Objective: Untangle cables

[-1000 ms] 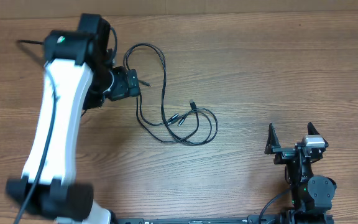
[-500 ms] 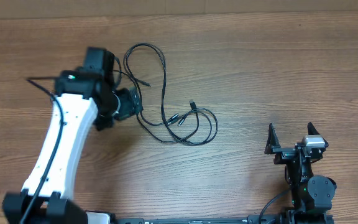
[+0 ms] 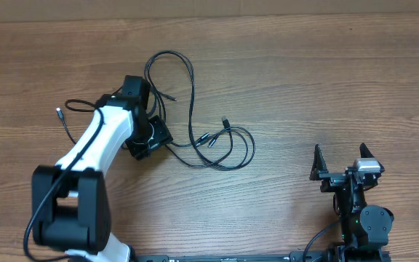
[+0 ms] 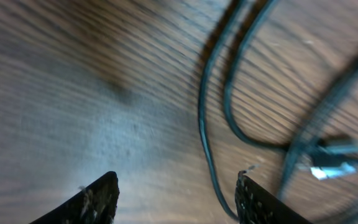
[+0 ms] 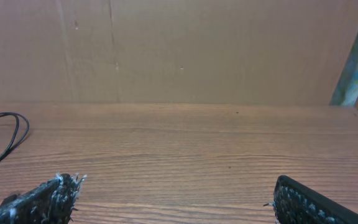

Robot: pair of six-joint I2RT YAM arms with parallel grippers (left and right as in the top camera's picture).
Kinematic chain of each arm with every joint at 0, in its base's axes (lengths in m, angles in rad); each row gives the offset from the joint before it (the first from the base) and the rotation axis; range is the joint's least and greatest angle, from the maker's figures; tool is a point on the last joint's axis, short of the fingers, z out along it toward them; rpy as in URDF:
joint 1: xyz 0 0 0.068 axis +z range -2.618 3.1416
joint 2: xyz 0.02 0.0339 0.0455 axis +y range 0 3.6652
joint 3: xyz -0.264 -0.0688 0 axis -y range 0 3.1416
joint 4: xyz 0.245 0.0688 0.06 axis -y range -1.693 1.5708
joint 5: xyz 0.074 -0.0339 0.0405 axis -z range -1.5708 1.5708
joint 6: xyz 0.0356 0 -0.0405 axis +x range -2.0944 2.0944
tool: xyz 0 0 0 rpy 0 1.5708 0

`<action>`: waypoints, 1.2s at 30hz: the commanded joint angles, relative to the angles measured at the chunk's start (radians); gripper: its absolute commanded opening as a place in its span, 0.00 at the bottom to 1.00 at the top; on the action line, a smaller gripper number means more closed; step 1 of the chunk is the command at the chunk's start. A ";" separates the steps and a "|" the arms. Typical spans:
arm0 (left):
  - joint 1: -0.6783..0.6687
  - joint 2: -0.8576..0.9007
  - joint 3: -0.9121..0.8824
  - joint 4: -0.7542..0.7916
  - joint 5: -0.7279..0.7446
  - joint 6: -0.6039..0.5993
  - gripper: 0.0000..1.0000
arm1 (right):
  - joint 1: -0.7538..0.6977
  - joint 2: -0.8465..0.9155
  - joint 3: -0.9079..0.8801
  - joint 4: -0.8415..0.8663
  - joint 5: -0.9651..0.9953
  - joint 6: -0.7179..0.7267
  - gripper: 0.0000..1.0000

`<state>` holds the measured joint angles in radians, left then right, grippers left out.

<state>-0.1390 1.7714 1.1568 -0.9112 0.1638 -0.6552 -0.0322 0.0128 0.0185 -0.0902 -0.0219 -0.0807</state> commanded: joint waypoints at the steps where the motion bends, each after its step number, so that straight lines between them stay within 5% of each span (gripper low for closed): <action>1: -0.037 0.068 -0.011 0.011 -0.072 -0.030 0.59 | -0.001 -0.010 -0.010 0.006 -0.002 0.005 1.00; 8: -0.047 0.112 -0.011 0.015 -0.153 -0.029 0.43 | -0.001 -0.010 -0.010 0.006 -0.002 0.005 1.00; 11: -0.047 0.112 -0.011 0.016 -0.173 -0.030 0.28 | -0.001 -0.010 -0.010 0.006 -0.002 0.005 1.00; 19: -0.047 0.112 -0.008 0.030 -0.171 -0.029 0.16 | -0.001 -0.010 -0.010 0.006 -0.002 0.005 1.00; 30: -0.044 0.111 0.227 -0.157 -0.059 0.027 0.29 | -0.001 -0.010 -0.010 0.006 -0.002 0.005 1.00; 36: -0.058 0.116 0.186 -0.132 -0.074 0.027 0.30 | -0.001 -0.010 -0.010 0.006 -0.002 0.005 1.00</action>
<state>-0.1883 1.8816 1.3792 -1.0554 0.0898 -0.6445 -0.0319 0.0128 0.0185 -0.0898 -0.0219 -0.0814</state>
